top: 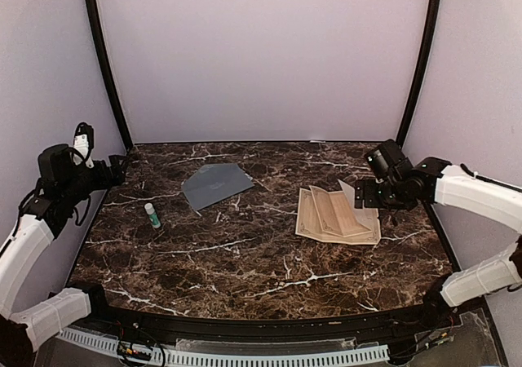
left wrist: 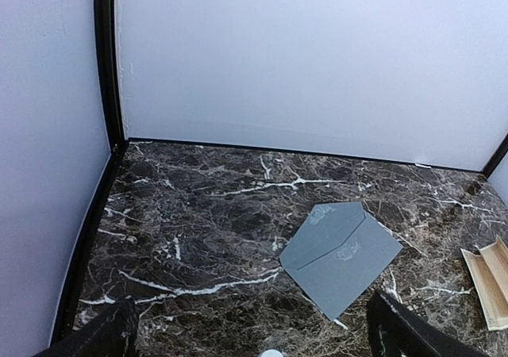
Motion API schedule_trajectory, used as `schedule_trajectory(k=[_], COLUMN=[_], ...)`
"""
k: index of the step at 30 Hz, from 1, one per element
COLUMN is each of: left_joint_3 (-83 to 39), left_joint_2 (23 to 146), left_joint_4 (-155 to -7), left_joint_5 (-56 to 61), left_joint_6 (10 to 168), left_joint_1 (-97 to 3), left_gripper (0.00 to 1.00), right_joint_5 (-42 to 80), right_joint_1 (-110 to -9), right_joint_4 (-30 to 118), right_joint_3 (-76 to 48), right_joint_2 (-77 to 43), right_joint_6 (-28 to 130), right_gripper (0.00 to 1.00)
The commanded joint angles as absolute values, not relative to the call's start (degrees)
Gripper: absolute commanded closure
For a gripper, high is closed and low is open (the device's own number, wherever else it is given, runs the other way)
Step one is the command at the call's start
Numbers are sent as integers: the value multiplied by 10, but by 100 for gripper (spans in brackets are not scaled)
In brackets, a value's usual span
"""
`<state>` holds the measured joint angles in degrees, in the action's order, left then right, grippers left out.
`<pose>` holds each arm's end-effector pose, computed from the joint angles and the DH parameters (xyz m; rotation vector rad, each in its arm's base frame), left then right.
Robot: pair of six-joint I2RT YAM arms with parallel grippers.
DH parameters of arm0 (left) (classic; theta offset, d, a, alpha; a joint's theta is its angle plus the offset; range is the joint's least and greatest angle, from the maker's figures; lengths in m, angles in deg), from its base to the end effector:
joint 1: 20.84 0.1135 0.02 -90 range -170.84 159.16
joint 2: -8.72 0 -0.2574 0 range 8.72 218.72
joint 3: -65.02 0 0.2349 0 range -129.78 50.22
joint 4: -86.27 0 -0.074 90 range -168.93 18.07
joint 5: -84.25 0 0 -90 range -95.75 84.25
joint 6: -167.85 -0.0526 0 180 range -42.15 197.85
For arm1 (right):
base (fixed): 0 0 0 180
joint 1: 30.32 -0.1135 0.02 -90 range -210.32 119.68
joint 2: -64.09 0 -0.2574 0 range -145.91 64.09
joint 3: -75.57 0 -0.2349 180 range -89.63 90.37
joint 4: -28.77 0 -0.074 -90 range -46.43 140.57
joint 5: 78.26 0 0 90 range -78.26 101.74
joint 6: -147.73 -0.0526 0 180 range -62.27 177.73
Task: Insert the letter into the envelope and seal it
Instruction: Pick up the letter from the center of the board.
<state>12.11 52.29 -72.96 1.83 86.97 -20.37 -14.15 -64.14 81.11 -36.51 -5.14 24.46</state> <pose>0.1890 -0.0054 0.3040 -0.0524 1.7733 -0.2263 0.2084 0.1120 0.2511 0.1678 2.3754 -0.0241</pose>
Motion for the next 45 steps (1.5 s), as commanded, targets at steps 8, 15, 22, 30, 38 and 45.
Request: schedule_trajectory(k=[8,15,22,30,38,45], left_joint_3=[115,116,118,118,116,106], left_joint_2=[547,551,558,561,569,561], left_joint_4=[-735,-733,-734,-733,-733,-708], left_joint_5=[-23,-32,-28,-28,-27,-28], left_joint_6=[856,855,856,856,855,877], left_joint_1=[-204,-204,-205,-205,-204,-204], left_gripper=[1,1,1,1,1,1], right_joint_5=[-272,-319,-346,-332,-294,-272], right_joint_1=[-732,-731,-719,-686,-664,-658], right_joint_4=[863,890,898,860,814,839], right_joint_3=[-255,-205,-188,-207,-225,-207], right_joint_2=[-265,-368,-419,-419,-404,-333], right_joint_6=[199,201,202,226,259,277], right_gripper=[9,29,39,46,81,100])
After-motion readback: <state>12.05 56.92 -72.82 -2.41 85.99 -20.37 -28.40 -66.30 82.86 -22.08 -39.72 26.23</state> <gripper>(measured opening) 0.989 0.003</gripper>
